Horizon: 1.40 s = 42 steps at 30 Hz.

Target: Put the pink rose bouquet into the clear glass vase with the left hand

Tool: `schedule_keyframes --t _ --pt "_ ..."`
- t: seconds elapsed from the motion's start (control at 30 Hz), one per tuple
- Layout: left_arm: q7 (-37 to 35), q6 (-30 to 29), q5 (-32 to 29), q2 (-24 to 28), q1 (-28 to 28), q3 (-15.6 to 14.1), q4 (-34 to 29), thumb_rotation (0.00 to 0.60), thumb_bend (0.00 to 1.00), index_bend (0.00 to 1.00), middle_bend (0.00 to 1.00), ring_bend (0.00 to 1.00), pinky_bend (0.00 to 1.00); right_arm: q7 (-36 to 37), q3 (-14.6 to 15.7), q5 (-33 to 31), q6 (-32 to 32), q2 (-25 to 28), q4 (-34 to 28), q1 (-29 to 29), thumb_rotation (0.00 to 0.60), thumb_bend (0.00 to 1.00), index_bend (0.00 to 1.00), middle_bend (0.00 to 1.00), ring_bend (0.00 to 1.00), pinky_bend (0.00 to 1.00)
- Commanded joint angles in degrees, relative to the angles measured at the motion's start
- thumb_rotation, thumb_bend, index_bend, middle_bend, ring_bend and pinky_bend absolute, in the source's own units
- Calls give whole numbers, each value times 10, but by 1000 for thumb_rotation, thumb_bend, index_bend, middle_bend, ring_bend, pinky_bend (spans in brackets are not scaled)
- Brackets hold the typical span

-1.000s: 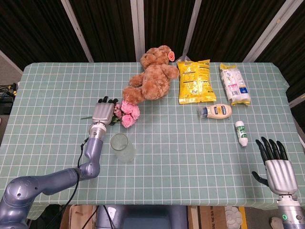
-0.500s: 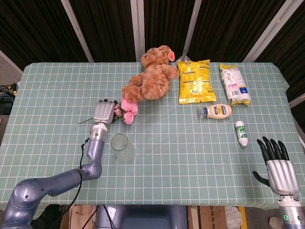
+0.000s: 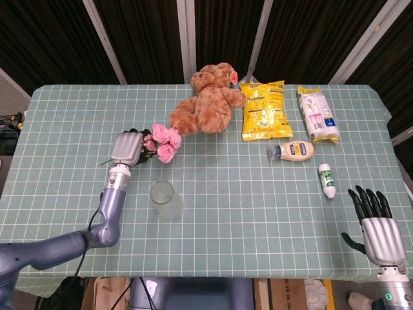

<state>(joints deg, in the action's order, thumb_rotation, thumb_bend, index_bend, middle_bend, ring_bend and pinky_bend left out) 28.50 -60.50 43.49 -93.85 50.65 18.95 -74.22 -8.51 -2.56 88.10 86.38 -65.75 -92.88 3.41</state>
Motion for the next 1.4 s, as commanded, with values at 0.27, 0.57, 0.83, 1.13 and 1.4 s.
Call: schedule_keyframes --t 0.27,0.57,0.83,1.13,1.4 --pt "-162 15 34 258 -115 66 -261 600 523 367 445 280 357 -4 4 6 2 0 -7 -1 600 192 7 57 36 0" --pt "-371 -30 180 264 -155 109 -313 600 523 365 437 270 350 0 5 9 0 1 -8 -1 600 192 7 57 37 0" --pt "-457 -34 217 264 -152 117 -384 600 521 366 441 270 349 12 5 14 7 5 -8 -3 600 193 7 57 36 0" --pt "-478 -30 186 258 -129 132 -464 600 521 370 448 270 350 28 4 17 11 9 -7 -4 600 192 7 57 36 0" --pt "-442 -39 181 248 -112 118 -510 600 520 370 449 270 350 39 3 14 8 13 -6 -4 600 192 7 57 36 0"
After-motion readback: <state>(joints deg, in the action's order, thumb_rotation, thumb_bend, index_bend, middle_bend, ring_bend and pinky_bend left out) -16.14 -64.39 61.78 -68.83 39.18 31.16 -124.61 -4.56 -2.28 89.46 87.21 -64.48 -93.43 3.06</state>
